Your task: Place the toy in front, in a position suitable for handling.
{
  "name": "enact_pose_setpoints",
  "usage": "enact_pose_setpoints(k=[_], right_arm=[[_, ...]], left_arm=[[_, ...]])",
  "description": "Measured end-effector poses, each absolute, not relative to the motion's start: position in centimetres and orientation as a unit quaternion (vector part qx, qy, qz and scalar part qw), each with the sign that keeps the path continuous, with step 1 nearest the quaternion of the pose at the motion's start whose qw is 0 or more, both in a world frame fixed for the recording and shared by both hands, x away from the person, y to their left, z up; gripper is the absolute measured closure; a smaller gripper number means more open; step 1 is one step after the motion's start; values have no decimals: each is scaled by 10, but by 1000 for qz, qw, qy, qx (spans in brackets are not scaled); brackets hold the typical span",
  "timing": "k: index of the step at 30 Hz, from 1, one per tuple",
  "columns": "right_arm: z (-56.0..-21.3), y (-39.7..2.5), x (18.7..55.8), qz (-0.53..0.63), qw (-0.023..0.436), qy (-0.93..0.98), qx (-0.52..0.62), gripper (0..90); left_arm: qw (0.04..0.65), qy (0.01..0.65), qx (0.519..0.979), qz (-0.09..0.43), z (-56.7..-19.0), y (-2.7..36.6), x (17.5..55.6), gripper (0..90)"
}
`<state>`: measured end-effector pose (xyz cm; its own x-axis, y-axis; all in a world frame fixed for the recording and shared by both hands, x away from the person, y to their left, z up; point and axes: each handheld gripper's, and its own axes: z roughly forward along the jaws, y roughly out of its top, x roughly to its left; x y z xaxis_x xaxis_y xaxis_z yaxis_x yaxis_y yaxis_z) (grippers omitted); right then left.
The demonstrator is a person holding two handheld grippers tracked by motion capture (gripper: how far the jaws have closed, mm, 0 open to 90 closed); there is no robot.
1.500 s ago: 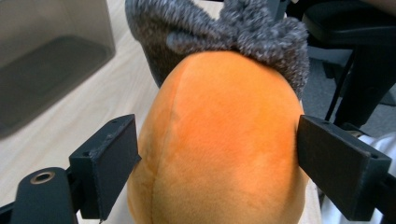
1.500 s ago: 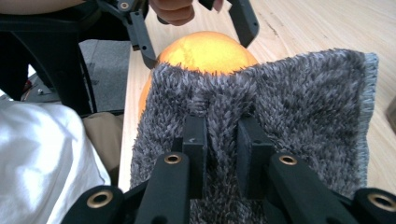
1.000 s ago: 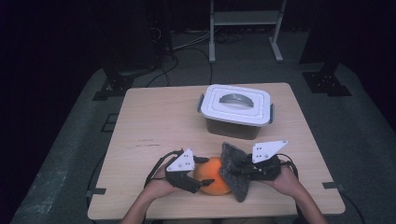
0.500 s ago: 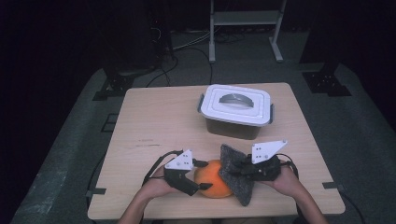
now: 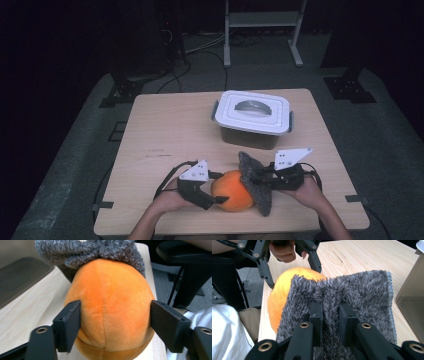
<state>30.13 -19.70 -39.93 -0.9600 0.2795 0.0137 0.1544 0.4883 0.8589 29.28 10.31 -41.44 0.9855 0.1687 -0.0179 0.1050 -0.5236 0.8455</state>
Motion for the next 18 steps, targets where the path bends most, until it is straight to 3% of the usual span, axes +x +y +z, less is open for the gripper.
enact_pose_setpoints(k=[4, 10, 18], right_arm=[[-386, -191, 293, 493, 89, 858, 113, 755], [-383, -169, 280, 484, 88, 868, 62, 754], [-383, -190, 288, 469, 85, 875, 88, 758]], left_arm=[[478, 89, 873, 46, -415, 105, 294, 356], [472, 88, 876, 52, -416, 104, 293, 368], [481, 93, 871, 49, -416, 103, 295, 371]])
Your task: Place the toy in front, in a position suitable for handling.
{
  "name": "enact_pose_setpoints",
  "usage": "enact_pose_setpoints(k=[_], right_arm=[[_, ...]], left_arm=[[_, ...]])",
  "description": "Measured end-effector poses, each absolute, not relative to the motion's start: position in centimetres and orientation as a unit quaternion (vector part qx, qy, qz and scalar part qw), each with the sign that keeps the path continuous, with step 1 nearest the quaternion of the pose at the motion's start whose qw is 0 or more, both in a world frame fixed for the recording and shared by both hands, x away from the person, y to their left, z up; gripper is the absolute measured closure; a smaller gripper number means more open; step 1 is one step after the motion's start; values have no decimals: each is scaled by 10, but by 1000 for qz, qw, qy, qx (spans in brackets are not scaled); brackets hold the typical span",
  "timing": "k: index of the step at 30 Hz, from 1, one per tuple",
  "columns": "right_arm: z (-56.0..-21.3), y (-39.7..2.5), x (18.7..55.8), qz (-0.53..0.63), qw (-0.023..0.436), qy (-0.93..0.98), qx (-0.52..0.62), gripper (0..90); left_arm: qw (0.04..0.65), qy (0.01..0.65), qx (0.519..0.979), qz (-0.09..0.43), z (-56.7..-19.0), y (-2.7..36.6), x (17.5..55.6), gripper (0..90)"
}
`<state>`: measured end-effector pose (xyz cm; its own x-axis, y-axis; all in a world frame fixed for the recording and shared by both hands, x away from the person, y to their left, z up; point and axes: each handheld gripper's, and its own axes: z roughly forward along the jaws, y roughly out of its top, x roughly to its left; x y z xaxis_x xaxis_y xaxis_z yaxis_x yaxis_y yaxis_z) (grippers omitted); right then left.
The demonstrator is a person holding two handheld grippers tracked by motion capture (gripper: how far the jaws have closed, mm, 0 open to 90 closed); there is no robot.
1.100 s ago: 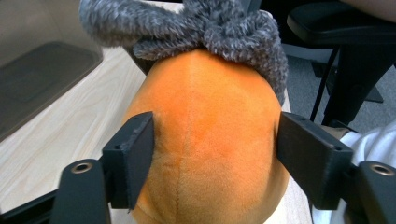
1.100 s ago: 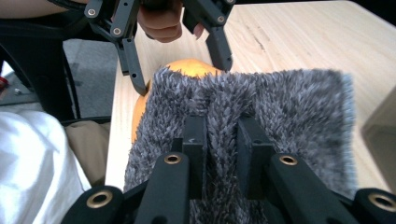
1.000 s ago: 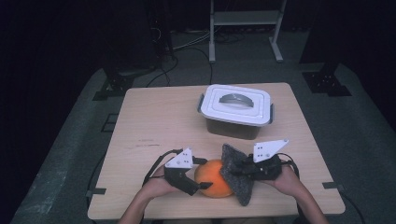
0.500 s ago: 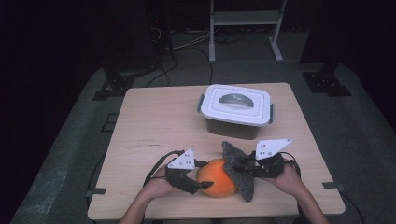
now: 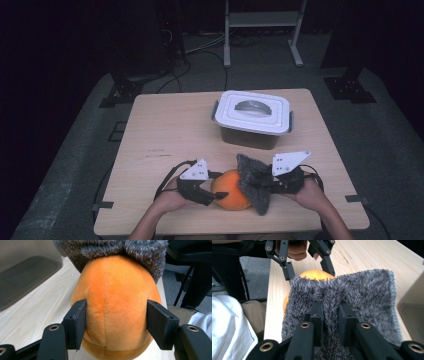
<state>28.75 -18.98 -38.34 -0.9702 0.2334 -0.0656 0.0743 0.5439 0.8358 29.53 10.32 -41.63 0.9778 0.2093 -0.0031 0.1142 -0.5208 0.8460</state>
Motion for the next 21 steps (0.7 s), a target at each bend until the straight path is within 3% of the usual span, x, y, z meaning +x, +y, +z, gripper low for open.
enact_pose_setpoints(k=[3, 6, 10, 12, 17, 21], right_arm=[[-373, -182, 282, 504, 71, 858, 70, 760], [-376, -162, 277, 460, 93, 882, 43, 758], [-387, -163, 282, 481, 63, 872, 60, 760], [-386, -162, 282, 480, 63, 873, 57, 759], [-386, -168, 285, 486, 53, 870, 58, 760], [-385, -185, 291, 485, 69, 868, 85, 756]], left_arm=[[477, 93, 872, 55, -416, 98, 295, 371], [472, 93, 875, 60, -415, 96, 294, 356], [477, 109, 871, 43, -415, 94, 294, 210], [480, 114, 869, 42, -414, 90, 293, 179], [479, 92, 871, 64, -415, 92, 291, 342], [479, 88, 871, 58, -417, 98, 294, 359]])
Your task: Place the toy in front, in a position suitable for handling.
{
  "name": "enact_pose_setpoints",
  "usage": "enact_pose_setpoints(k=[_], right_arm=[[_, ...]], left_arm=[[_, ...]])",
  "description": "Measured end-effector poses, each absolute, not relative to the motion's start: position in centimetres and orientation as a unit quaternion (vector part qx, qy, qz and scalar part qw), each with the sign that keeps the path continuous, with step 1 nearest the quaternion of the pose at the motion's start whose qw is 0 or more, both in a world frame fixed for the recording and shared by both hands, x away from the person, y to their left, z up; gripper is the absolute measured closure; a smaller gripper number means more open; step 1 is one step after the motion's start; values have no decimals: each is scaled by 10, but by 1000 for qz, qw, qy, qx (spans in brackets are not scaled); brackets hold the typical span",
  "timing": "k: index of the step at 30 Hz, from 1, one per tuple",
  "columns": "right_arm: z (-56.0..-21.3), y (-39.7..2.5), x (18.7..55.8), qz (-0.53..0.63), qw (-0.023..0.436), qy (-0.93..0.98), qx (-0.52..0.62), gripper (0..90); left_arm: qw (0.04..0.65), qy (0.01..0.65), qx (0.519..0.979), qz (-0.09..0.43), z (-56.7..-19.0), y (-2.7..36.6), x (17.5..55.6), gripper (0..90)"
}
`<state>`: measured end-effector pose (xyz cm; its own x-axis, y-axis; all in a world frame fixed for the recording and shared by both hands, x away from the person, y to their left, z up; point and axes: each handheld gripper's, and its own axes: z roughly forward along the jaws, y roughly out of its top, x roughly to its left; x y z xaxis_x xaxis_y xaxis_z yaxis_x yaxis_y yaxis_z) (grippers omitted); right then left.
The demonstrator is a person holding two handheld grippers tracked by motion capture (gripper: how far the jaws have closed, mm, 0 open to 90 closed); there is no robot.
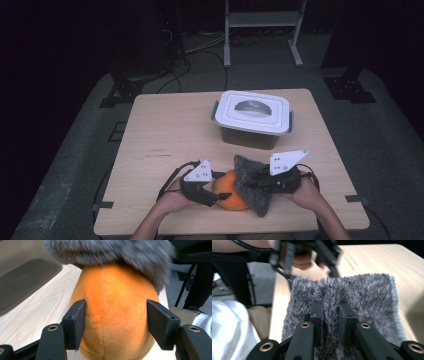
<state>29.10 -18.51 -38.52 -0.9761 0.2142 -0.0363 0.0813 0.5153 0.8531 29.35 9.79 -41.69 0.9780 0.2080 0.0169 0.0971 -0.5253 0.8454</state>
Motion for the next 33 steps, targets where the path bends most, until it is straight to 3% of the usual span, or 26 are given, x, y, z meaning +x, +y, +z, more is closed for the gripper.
enact_pose_setpoints(k=[7, 11, 16, 21, 22, 27, 33], right_arm=[[-390, -191, 294, 476, 62, 871, 101, 753], [-381, -185, 287, 486, 78, 866, 83, 755], [-383, -188, 291, 492, 73, 863, 93, 754], [-387, -180, 288, 490, 44, 867, 79, 749], [-387, -175, 285, 490, 37, 868, 68, 747], [-386, -177, 285, 485, 42, 871, 63, 749], [-387, -192, 292, 497, 44, 861, 95, 748]], left_arm=[[480, 114, 868, 56, -415, 94, 295, 243], [478, 73, 873, 72, -412, 91, 287, 368], [474, 52, 877, 56, -414, 95, 288, 380], [480, 85, 873, 23, -414, 90, 292, 151], [477, 73, 876, 26, -415, 89, 290, 157], [476, 42, 877, 48, -415, 94, 286, 361], [478, 19, 877, 39, -416, 97, 285, 380]])
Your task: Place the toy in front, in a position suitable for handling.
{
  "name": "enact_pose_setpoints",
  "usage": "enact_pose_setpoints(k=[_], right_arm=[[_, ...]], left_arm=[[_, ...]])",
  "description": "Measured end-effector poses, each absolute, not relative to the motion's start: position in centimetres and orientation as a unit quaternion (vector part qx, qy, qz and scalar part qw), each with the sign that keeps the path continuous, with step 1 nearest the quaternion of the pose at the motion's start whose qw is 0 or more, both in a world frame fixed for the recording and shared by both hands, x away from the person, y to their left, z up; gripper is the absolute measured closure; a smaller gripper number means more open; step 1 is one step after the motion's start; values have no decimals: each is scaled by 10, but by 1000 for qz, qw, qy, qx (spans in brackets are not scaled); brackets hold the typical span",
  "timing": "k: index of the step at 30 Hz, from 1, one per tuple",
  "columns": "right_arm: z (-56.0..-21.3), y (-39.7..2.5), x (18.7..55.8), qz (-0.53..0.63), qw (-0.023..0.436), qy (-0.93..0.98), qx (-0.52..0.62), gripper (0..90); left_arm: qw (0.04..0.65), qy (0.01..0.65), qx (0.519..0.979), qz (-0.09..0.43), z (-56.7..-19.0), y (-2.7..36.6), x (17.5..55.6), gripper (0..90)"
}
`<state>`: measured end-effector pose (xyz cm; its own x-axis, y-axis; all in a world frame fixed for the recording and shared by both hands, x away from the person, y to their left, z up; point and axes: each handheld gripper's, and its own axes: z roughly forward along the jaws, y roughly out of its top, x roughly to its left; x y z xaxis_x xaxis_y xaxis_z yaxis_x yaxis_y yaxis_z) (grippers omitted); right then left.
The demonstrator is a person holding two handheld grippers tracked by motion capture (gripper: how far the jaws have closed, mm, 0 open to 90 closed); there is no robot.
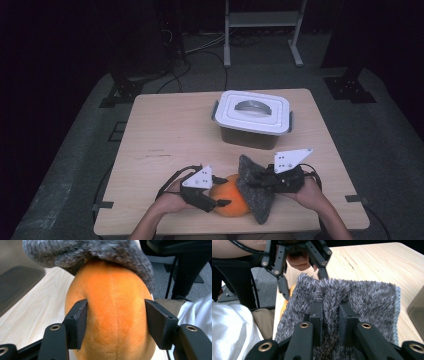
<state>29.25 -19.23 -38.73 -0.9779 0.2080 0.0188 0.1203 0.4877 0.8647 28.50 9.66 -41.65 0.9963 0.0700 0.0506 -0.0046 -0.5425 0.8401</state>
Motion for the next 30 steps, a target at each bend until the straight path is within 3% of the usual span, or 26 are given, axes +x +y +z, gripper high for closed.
enact_pose_setpoints(k=[7, 14, 20, 30], right_arm=[[-399, -203, 301, 503, 13, 858, 108, 748], [-403, -229, 307, 506, 20, 849, 148, 749], [-401, -213, 302, 497, 21, 859, 122, 748], [-410, -230, 308, 493, 11, 856, 152, 749]], left_arm=[[478, 11, 878, 36, -417, 98, 285, 376], [480, 10, 877, 33, -419, 99, 285, 373], [476, 6, 879, 37, -419, 100, 285, 371], [485, 27, 874, 27, -420, 105, 290, 372]])
